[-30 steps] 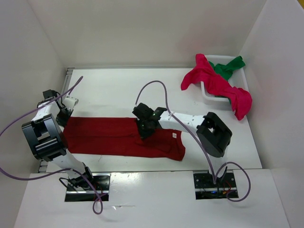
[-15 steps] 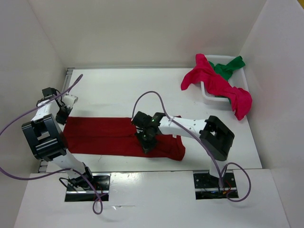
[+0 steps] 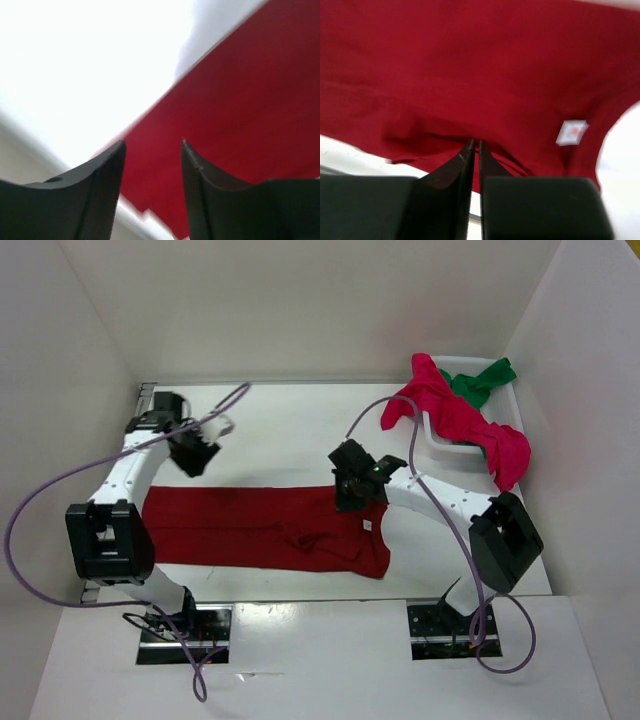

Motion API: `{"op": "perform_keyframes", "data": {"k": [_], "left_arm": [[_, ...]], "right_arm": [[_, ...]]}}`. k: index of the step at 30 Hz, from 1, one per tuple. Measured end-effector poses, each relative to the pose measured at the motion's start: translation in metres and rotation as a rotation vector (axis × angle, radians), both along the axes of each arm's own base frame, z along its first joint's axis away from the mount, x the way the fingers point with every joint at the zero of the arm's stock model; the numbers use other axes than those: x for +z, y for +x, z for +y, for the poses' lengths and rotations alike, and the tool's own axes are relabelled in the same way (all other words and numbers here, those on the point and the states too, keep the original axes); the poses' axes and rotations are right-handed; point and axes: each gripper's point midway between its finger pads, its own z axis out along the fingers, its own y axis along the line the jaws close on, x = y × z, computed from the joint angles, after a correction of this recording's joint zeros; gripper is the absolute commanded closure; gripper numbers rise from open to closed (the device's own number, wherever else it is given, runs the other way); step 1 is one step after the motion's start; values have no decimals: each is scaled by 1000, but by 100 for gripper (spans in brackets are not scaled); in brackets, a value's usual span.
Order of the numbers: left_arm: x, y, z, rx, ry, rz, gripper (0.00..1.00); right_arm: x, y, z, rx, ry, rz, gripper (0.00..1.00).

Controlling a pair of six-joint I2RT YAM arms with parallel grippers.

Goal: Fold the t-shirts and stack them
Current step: Fold the other side of the tshirt into a rectangle

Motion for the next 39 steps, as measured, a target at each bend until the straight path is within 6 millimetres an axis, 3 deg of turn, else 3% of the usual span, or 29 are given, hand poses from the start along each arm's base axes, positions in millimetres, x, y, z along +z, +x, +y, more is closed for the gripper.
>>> {"op": "perform_keyframes", "data": {"k": [1, 3, 4, 6, 9, 12, 14, 20, 22, 23, 26, 30, 33, 35, 39], "left_arm": [[10, 4, -26, -72, -28, -19, 37], [32, 5, -107, -309, -112, -68, 29], [35, 0, -135, -393, -131, -75, 28], [32, -31, -202, -604, -183, -40, 26], [3, -84, -257, -814, -189, 64, 26], [-37, -139, -287, -965, -166, 207, 26], [-54, -157, -292, -993, -152, 265, 25], [-65, -150, -297, -959, -156, 260, 28], [-69, -149, -301, -959, -155, 254, 40], [-72, -150, -301, -954, -154, 258, 55], [-81, -155, -301, -943, -150, 284, 74], [-91, -166, -295, -949, -137, 319, 89], [-99, -175, -286, -955, -121, 353, 89], [-102, -179, -281, -963, -108, 365, 81], [-102, -187, -272, -1003, -73, 372, 51]], "right_arm": [[-8, -4, -7, -19, -16, 17, 74], [-20, -14, -20, -53, -34, 51, 70], [-25, -19, -25, -64, -37, 64, 70], [-34, -34, -42, -103, -48, 96, 70], [-37, -49, -53, -151, -22, 125, 70], [-33, -55, -56, -201, 16, 129, 70], [-31, -56, -57, -230, 36, 130, 70], [-32, -62, -69, -299, 60, 138, 70], [-29, -62, -73, -319, 70, 134, 70], [-27, -61, -74, -326, 78, 129, 70], [-19, -59, -76, -341, 106, 105, 70], [-18, -60, -76, -348, 112, 105, 70], [-21, -61, -77, -350, 108, 113, 70], [-22, -62, -77, -349, 107, 119, 70], [-26, -67, -76, -341, 111, 137, 70]]}}
